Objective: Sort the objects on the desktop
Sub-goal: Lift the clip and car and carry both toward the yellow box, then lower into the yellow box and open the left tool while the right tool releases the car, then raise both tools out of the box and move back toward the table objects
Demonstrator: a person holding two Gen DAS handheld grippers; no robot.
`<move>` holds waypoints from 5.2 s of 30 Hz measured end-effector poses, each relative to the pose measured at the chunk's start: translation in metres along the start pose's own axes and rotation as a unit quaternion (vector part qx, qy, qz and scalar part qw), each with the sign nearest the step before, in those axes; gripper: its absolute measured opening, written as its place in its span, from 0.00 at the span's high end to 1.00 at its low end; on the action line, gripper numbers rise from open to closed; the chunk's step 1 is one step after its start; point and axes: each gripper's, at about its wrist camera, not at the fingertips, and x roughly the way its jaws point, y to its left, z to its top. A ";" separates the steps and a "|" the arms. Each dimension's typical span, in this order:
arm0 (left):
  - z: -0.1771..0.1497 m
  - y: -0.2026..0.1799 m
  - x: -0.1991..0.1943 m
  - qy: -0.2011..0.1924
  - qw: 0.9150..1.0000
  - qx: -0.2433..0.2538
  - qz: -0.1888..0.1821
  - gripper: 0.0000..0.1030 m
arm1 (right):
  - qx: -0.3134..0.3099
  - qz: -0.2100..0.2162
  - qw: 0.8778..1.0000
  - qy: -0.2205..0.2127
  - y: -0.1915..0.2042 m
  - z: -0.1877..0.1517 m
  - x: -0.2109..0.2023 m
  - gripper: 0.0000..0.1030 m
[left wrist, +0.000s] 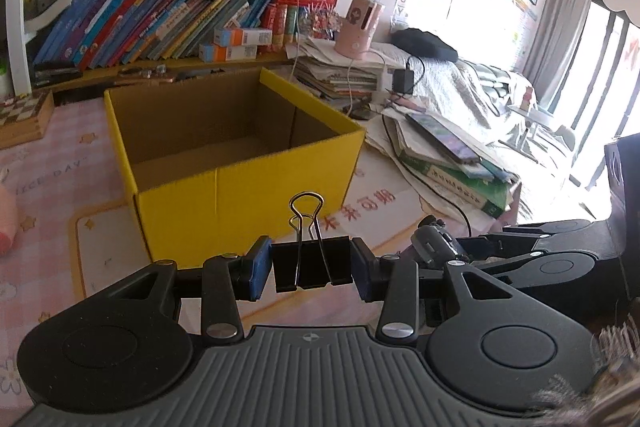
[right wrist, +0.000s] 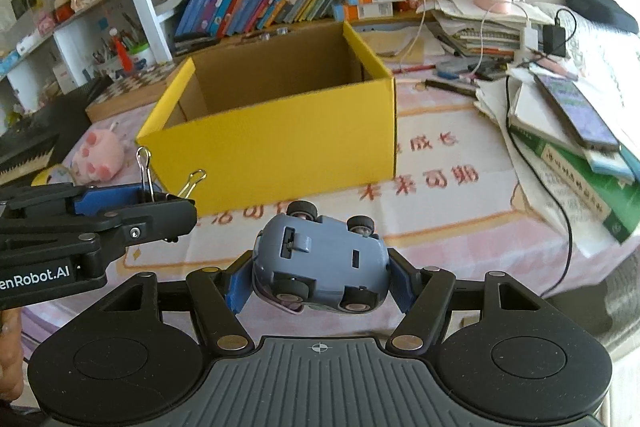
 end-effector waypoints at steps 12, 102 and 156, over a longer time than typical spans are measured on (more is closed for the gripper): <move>0.066 -0.002 0.006 -0.081 0.996 0.006 0.040 0.62 | -0.050 0.038 0.995 -0.076 -0.021 0.071 0.005 0.34; 0.103 0.047 0.032 -0.095 0.967 0.008 0.235 0.00 | -0.240 0.057 0.963 -0.110 0.018 0.141 0.057 0.09; -0.071 0.122 -0.134 -0.041 0.978 -0.026 0.203 0.00 | -0.038 -0.032 0.997 -0.054 0.166 -0.053 -0.022 0.04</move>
